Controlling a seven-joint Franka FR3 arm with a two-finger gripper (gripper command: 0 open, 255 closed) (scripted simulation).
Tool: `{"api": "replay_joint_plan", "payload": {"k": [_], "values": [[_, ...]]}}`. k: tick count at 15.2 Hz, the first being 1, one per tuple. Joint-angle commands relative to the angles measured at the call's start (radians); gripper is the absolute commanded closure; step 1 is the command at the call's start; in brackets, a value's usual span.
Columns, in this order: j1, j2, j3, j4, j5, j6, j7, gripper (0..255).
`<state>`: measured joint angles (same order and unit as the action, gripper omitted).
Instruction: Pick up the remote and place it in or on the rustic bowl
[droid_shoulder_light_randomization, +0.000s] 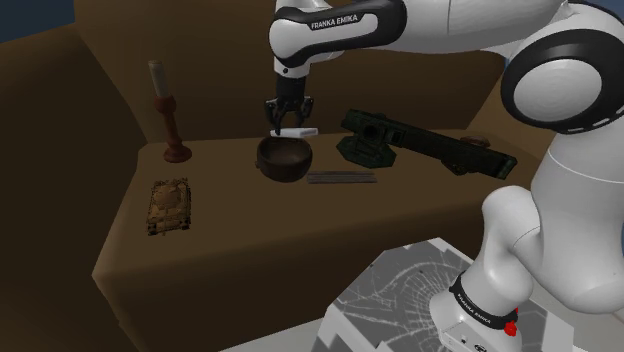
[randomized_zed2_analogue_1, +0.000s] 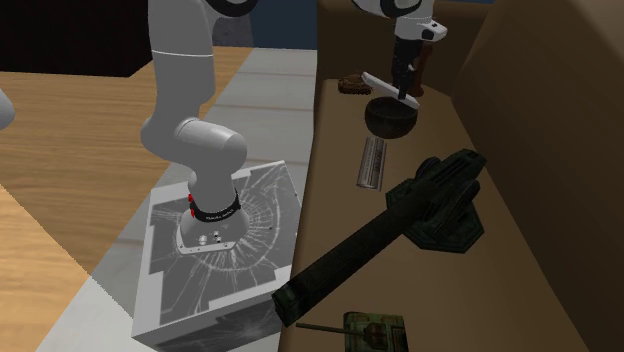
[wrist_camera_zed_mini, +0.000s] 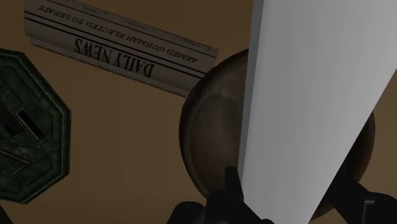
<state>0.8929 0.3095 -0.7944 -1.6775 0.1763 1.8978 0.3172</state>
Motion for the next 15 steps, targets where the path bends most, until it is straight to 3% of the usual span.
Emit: {"api": "replay_joint_plan", "payload": {"k": [1,6,14,15], "values": [[0.001,0.005,0.003,-0.021,0.005,0.025,-0.001,255],[-0.002,0.026,0.011,-0.07,0.023,0.089,-0.011,255],[-0.002,0.026,0.011,-0.07,0.023,0.089,-0.011,255],[0.0,0.022,0.011,-0.077,0.021,0.093,-0.01,0]]}}
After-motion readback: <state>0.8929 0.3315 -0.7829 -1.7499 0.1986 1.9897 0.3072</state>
